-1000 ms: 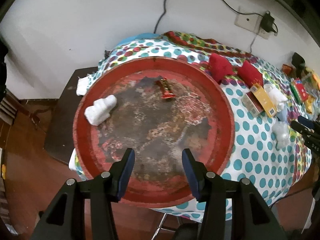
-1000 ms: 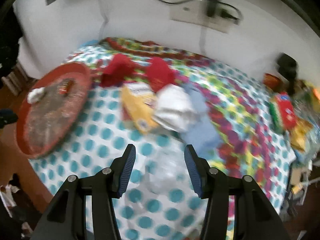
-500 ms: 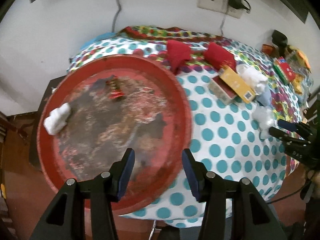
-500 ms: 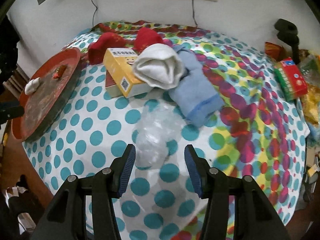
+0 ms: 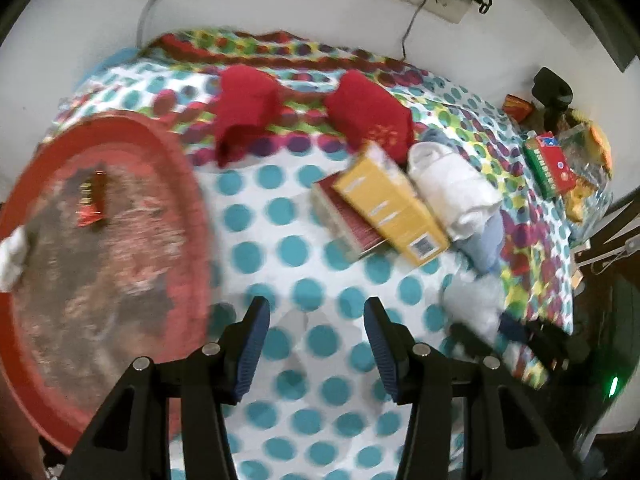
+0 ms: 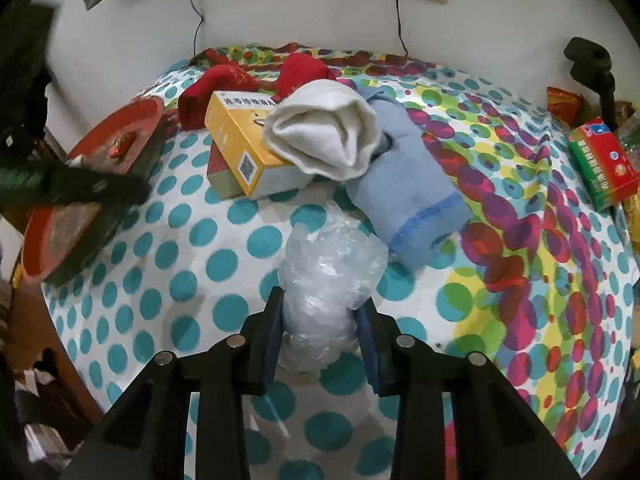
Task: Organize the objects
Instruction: 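Grasp the yellow medicine box with the left tool while the right tool grasps the plastic bag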
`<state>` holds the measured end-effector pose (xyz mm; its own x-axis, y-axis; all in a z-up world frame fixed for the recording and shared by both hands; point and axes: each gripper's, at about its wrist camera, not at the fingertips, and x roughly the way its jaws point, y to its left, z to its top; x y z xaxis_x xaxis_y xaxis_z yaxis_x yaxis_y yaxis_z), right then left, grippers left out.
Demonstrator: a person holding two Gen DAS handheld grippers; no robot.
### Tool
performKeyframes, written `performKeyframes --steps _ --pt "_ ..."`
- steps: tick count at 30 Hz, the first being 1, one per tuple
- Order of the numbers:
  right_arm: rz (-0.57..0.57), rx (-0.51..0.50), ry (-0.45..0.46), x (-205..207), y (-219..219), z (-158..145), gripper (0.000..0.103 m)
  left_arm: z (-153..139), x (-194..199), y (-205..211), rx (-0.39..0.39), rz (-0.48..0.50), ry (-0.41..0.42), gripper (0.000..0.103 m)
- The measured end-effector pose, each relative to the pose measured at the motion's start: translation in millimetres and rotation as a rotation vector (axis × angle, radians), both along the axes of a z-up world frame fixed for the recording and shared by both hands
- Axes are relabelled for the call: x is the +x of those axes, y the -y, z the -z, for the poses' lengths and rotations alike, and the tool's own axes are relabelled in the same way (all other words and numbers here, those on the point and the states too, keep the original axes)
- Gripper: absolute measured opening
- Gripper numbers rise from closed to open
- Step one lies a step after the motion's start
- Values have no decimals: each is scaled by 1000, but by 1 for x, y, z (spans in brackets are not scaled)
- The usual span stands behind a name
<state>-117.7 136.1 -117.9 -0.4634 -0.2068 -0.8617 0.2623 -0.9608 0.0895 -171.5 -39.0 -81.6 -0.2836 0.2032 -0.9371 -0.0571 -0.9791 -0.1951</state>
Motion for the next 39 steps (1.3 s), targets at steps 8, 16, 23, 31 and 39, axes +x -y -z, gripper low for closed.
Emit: performKeyframes --steps 8,16,23,31,39 --pt "-13 -100 26 4 -21 6 33 1 -36 -12 155 -86 25 50" --pt "-48 -94 -2 5 -19 7 35 9 -48 8 291 -210 65 50" --pt "-61 -86 -19 11 -16 6 36 6 -58 3 341 -227 54 52" --pt "-62 -92 -19 12 -17 6 36 21 -65 -2 399 -243 70 52" --pt "-61 -91 -20 12 -17 7 37 20 -76 -8 511 -241 22 49"
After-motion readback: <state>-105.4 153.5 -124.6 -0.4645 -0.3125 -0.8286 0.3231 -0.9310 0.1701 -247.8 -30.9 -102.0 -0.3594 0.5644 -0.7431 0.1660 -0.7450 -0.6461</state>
